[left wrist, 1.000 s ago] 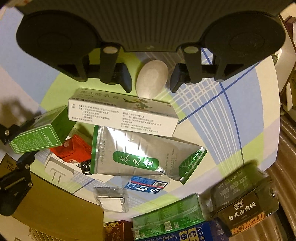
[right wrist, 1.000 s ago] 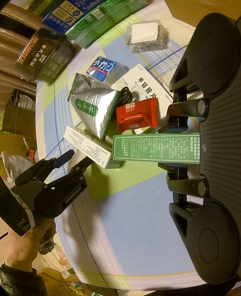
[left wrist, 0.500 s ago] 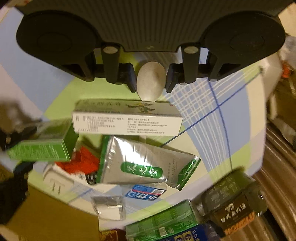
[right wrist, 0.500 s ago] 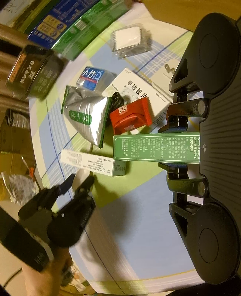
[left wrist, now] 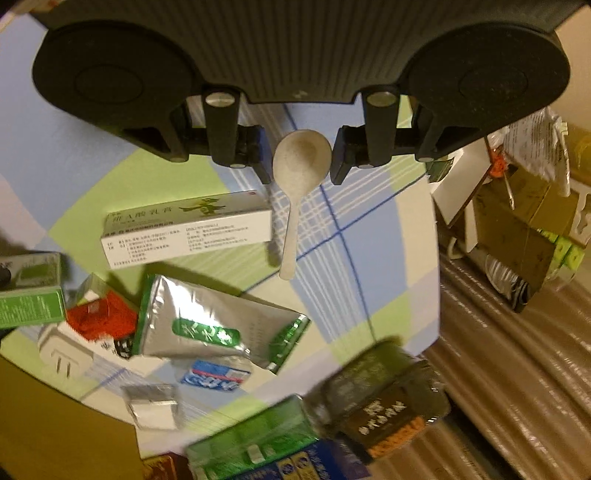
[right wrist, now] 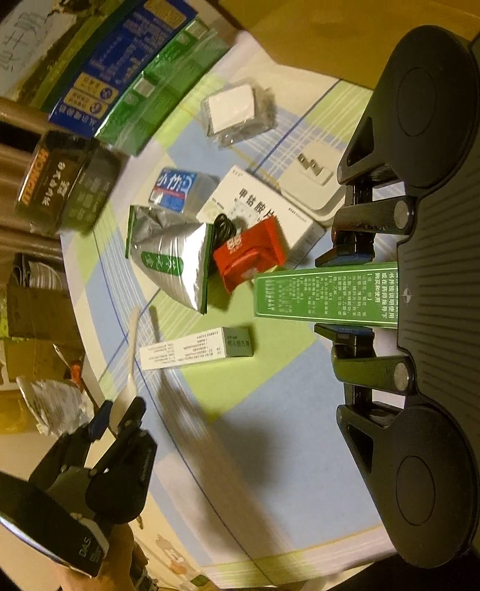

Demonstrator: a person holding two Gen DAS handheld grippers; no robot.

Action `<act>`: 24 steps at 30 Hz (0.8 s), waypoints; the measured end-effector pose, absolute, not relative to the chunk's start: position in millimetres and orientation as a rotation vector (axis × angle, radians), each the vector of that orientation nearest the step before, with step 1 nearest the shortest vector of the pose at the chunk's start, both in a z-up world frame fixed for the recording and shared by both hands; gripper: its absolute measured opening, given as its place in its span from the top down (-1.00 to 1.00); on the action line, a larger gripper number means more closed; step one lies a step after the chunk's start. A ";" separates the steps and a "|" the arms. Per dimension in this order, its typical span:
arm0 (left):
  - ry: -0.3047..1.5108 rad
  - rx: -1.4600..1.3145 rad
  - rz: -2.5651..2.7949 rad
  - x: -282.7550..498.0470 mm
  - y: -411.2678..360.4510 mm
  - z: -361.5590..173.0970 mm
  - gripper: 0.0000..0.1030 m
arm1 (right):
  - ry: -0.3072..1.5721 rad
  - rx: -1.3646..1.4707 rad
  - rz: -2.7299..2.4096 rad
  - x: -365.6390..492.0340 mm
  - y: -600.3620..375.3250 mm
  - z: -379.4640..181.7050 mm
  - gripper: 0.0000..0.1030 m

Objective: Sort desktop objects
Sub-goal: 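Close the left tool on the white spoon and lift it, then carry the spoon and green box toward the cardboard box with both tools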

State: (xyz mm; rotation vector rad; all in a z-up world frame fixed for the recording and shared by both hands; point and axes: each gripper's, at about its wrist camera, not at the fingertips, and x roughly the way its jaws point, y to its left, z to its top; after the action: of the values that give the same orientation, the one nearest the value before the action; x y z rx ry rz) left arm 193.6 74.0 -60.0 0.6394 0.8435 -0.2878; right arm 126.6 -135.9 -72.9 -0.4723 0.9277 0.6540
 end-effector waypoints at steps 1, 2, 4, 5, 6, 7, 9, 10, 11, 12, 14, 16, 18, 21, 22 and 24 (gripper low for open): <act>0.841 0.620 -0.286 190.8 75.4 -55.3 0.45 | 0.927 -0.464 0.647 124.6 -137.8 -70.8 0.47; 0.837 0.590 -0.287 186.8 76.4 -50.1 0.45 | 0.927 -0.454 0.640 122.7 -139.2 -69.2 0.47; 0.837 0.535 -0.294 175.5 75.3 -40.7 0.45 | 0.932 -0.424 0.626 118.7 -143.0 -66.4 0.47; 0.832 0.510 -0.301 168.5 74.6 -36.5 0.45 | 0.935 -0.409 0.618 116.0 -144.8 -65.2 0.47; 0.828 0.484 -0.310 160.9 73.3 -32.4 0.45 | 0.936 -0.396 0.613 113.2 -146.9 -64.2 0.47; 0.827 0.463 -0.320 152.8 70.4 -29.3 0.45 | 0.939 -0.379 0.604 109.5 -149.4 -63.4 0.47; 0.824 0.420 -0.343 135.9 63.4 -24.6 0.45 | 0.947 -0.336 0.583 102.7 -155.6 -62.4 0.47; 0.828 0.401 -0.353 129.8 58.9 -23.7 0.45 | 0.952 -0.314 0.570 99.6 -159.3 -62.5 0.47; 0.831 0.378 -0.363 121.8 55.2 -23.2 0.45 | 0.957 -0.289 0.552 95.5 -163.9 -63.2 0.47; 0.832 0.356 -0.367 115.4 50.9 -23.4 0.45 | 0.962 -0.269 0.535 91.0 -168.1 -64.6 0.47; 0.838 0.320 -0.376 102.0 42.3 -25.0 0.45 | 0.965 -0.233 0.493 81.2 -176.7 -68.1 0.47; 0.847 0.277 -0.388 90.2 32.9 -28.8 0.45 | 0.963 -0.204 0.456 71.6 -184.5 -71.8 0.47; 0.855 0.236 -0.399 78.8 23.4 -33.1 0.45 | 0.956 -0.172 0.421 60.6 -192.1 -77.2 0.47; 0.868 0.204 -0.414 65.5 6.5 -42.7 0.45 | 0.944 -0.160 0.399 46.8 -199.6 -86.8 0.47; 0.873 0.205 -0.414 61.3 1.2 -46.5 0.45 | 0.937 -0.163 0.399 42.9 -200.8 -89.9 0.47; 0.890 0.184 -0.411 57.6 -5.8 -55.3 0.45 | 0.939 -0.154 0.402 38.9 -203.9 -96.0 0.46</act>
State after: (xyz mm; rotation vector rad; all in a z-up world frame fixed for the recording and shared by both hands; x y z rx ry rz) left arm 57.6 -5.8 -55.3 0.1838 0.8896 -0.4109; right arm 38.9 -203.9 -96.0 -0.1536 0.9395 0.4022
